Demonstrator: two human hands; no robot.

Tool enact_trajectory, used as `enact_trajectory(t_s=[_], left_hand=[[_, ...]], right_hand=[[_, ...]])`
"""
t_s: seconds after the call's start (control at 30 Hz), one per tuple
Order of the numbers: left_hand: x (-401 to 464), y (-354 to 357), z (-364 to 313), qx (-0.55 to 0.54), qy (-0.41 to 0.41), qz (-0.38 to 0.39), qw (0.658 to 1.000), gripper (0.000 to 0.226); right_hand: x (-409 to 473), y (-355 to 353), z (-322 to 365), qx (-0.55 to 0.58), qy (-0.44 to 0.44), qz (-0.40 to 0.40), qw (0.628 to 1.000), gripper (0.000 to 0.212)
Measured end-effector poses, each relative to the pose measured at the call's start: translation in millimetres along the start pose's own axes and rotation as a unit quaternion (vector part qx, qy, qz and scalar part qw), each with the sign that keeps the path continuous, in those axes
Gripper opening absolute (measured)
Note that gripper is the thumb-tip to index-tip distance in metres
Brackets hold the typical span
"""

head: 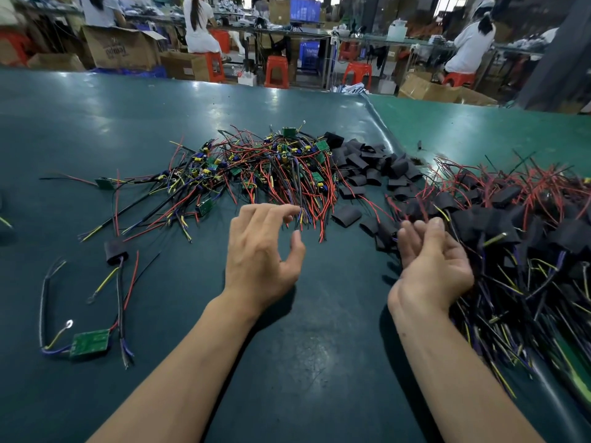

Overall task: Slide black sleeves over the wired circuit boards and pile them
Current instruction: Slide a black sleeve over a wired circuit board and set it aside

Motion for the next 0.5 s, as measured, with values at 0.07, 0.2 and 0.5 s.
enact_trajectory(t_s=[0.07,0.2,0.5], left_hand=[[0,11,9,0.031,-0.031,0.036,0.998,0.024],[-4,35,34,0.073,-0.091,0.137,0.984,0.028],[-14,63,41,0.177,-0.073,0.227,0.955,0.049]], right_hand=[[-4,6,-8,-0.038,0.009,0.030,0.999,0.020],[-6,15,-7,-0.112,-0.030,0.074,0.990,0.022],[-23,45,-17,-0.235,-0.092,0.243,0.937,0.033]])
Point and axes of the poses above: each hand's wrist, its own x-axis towards the middle knuckle, its own y-axis out of the palm, z = x × y, the point moved 10 cm from there along x, towards the middle knuckle, and after that the axes turned 8 degrees about -y, right-handed, at the moved point
